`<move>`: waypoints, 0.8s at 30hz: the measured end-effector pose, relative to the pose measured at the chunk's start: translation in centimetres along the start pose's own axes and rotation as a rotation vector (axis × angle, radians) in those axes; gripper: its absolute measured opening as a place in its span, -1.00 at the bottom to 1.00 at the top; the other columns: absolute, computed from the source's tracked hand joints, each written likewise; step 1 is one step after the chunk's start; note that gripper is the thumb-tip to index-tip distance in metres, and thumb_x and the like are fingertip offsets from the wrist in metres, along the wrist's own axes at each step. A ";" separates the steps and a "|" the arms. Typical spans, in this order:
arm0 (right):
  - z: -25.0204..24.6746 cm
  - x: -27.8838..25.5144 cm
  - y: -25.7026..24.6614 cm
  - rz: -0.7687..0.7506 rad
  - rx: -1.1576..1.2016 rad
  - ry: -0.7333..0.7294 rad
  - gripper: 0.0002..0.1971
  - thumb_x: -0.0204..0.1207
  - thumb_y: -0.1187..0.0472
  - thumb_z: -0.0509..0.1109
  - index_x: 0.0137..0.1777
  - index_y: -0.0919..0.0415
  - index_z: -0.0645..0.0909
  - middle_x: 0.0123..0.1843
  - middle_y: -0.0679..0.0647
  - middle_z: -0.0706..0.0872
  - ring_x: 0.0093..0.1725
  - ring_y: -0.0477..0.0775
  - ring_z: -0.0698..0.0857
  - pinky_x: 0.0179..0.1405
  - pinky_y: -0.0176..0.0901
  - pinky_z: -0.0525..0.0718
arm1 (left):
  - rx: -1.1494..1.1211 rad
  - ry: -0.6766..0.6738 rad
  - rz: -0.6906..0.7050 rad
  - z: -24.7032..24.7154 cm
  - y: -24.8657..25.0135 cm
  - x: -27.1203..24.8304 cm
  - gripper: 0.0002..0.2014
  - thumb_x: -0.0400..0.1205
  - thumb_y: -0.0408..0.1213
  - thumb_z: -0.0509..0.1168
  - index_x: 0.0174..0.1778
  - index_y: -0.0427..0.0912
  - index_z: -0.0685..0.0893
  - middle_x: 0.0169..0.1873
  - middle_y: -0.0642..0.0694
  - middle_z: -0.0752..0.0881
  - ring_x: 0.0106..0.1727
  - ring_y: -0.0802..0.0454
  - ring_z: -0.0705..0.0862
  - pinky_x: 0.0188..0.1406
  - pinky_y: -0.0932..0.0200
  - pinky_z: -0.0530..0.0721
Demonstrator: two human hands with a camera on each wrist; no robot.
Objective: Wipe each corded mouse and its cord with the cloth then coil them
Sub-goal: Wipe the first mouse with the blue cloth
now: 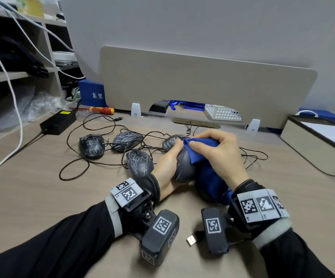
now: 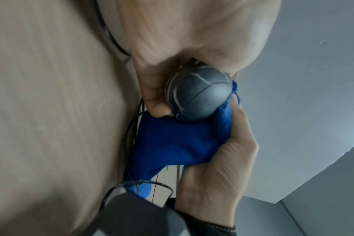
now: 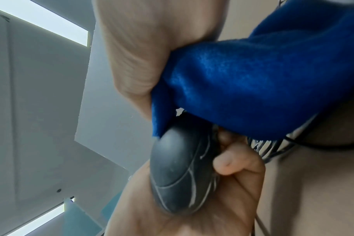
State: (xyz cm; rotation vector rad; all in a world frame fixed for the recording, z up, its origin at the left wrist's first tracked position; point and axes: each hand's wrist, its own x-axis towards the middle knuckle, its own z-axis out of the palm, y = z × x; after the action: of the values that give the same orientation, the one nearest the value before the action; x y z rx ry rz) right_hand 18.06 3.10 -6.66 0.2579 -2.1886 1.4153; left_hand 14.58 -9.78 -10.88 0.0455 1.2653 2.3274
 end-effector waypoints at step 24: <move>0.8 -0.6 -1.3 -0.103 -0.060 -0.295 -0.86 0.39 0.45 0.58 -0.21 0.19 0.80 -0.29 -0.20 0.78 -0.23 -0.26 0.69 -0.16 -0.44 0.59 | -0.177 0.061 -0.012 -0.5 0.4 0.0 -0.55 0.74 0.04 0.13 -0.08 -0.21 0.79 -0.20 -0.23 0.77 -0.15 -0.14 0.76 -0.20 0.06 0.72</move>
State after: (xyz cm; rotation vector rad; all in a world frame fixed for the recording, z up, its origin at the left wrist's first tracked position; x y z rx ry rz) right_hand 18.85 1.75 -6.22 0.5814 -2.4089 1.3217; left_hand 14.22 -10.37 -10.83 -0.0924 1.0800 2.4369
